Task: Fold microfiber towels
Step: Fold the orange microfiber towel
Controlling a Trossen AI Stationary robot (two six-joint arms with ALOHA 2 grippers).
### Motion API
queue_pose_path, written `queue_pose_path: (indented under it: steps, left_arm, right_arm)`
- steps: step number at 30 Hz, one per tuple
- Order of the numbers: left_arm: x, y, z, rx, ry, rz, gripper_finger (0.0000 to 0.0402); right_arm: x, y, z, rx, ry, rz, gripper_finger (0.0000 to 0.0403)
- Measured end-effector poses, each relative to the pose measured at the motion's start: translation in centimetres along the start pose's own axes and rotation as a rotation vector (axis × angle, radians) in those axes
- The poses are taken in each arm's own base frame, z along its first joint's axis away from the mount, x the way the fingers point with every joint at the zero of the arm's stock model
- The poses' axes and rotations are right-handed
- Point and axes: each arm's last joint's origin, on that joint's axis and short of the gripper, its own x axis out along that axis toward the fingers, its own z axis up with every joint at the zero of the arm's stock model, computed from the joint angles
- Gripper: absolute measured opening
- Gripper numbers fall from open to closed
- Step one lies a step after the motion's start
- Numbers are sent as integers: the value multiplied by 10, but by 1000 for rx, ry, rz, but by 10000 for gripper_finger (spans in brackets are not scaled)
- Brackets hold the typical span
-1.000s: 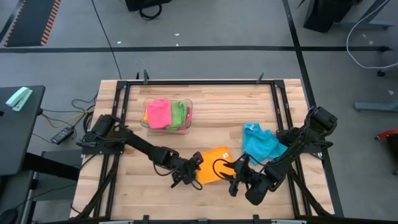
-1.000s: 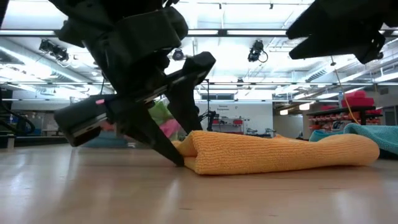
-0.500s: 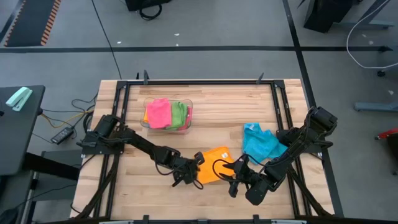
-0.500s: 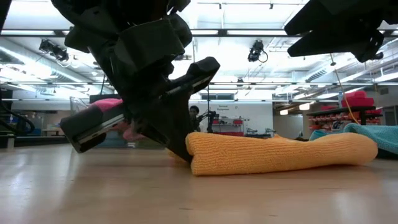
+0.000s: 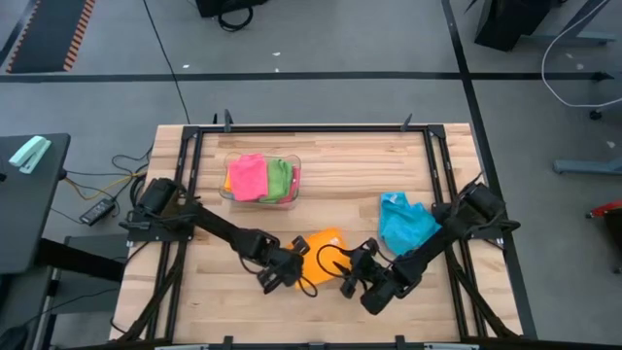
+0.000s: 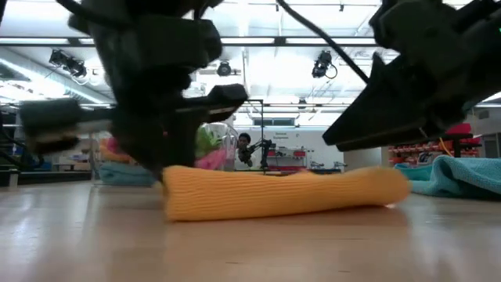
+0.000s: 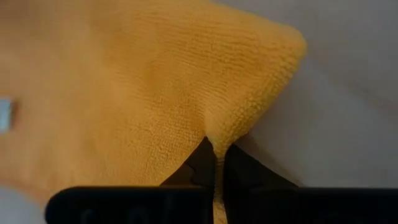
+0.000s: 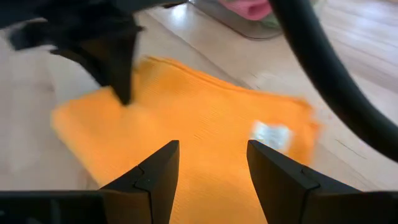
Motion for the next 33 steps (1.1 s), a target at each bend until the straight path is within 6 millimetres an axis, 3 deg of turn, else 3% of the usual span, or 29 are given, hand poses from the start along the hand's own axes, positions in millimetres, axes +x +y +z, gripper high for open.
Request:
queue_pose_path:
  steps: [8,15,20,27,33]
  left_arm:
    - [-14,-17,17,-16,32,-193,10]
    - [-27,-15,31,-39,39,-242,28]
    - [-35,-8,38,-54,34,-239,9]
    - [-43,1,47,-56,0,-233,30]
    - [-44,3,48,-56,-6,-229,13]
  right_arm:
    - [21,-12,11,-12,11,-74,197]
    - [41,-12,27,-43,39,0,197]
    - [43,-7,32,-67,25,46,197]
    - [42,-13,26,-92,74,6,197]
    - [42,-17,23,-116,99,-19,197]
